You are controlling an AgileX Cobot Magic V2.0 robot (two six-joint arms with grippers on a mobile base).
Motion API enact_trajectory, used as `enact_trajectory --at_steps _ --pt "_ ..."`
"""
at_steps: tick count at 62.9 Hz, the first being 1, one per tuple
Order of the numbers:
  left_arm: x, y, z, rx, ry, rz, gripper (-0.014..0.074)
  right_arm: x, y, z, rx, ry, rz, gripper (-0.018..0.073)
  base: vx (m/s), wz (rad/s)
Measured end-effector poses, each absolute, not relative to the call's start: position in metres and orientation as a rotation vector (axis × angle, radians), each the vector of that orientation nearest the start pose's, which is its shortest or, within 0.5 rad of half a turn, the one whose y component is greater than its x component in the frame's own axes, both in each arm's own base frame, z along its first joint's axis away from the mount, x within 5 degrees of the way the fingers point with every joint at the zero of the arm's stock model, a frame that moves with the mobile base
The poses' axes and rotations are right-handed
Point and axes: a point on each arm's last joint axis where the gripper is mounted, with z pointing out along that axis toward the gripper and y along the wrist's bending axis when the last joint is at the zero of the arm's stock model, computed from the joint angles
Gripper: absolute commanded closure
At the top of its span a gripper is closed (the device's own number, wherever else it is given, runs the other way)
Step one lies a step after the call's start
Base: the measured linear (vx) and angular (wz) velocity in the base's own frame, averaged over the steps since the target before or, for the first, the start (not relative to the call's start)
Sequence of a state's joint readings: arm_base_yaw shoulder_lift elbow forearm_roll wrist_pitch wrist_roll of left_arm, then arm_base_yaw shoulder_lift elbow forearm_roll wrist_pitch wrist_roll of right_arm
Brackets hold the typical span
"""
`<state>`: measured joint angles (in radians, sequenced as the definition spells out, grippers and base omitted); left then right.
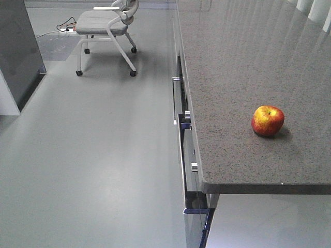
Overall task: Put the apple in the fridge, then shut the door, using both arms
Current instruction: 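Move the right gripper down toward the red-yellow apple on the counter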
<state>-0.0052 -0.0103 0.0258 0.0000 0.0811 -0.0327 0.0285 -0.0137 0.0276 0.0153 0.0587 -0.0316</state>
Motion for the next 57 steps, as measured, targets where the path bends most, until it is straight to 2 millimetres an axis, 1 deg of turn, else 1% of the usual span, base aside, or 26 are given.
enact_trajectory --at_steps 23,35,38,41,43,44,45,47,55,56,57 --pt "0.057 0.000 0.198 -0.022 1.580 -0.030 0.0603 0.057 0.002 0.200 -0.035 1.553 0.010 0.0563 0.00 0.00" --pt "0.057 0.000 0.198 -0.022 1.580 -0.030 0.0603 0.056 0.002 0.206 -0.030 1.499 0.013 0.0563 0.00 0.00" --pt "0.057 0.000 0.198 -0.022 1.580 -0.030 0.0603 0.055 0.002 0.211 -0.030 1.496 0.015 0.0563 0.00 0.00" --pt "0.057 0.000 0.198 -0.022 1.580 -0.030 0.0603 0.053 0.002 0.222 -0.030 1.483 0.015 0.0563 0.00 0.00" --pt "0.057 0.000 0.198 -0.022 1.580 -0.030 0.0603 0.052 0.002 0.232 -0.030 1.479 0.015 0.0563 0.00 0.00" --pt "0.057 0.000 0.198 -0.022 1.580 -0.030 0.0603 0.051 0.002 0.240 -0.031 1.478 0.015 0.0563 0.00 0.00" --pt "0.057 0.000 0.198 -0.022 1.580 -0.030 0.0603 0.051 0.002 0.242 -0.032 1.483 0.014 0.0563 0.00 0.00" --pt "0.057 0.000 0.198 -0.022 1.580 -0.030 0.0603 0.050 0.002 0.252 -0.033 1.489 0.014 0.0563 0.00 0.00" --pt "0.057 0.000 0.198 -0.022 1.580 -0.030 0.0603 0.051 0.002 0.289 -0.039 1.578 0.013 0.0563 0.00 0.00" --pt "0.057 0.000 0.198 -0.022 1.580 -0.030 0.0603 0.053 0.002 0.289 -0.040 1.602 0.013 0.0563 0.00 0.00" --pt "0.057 0.000 0.198 -0.022 1.580 -0.030 0.0603 0.053 0.002 0.294 -0.041 1.615 0.012 0.0563 0.00 0.00"
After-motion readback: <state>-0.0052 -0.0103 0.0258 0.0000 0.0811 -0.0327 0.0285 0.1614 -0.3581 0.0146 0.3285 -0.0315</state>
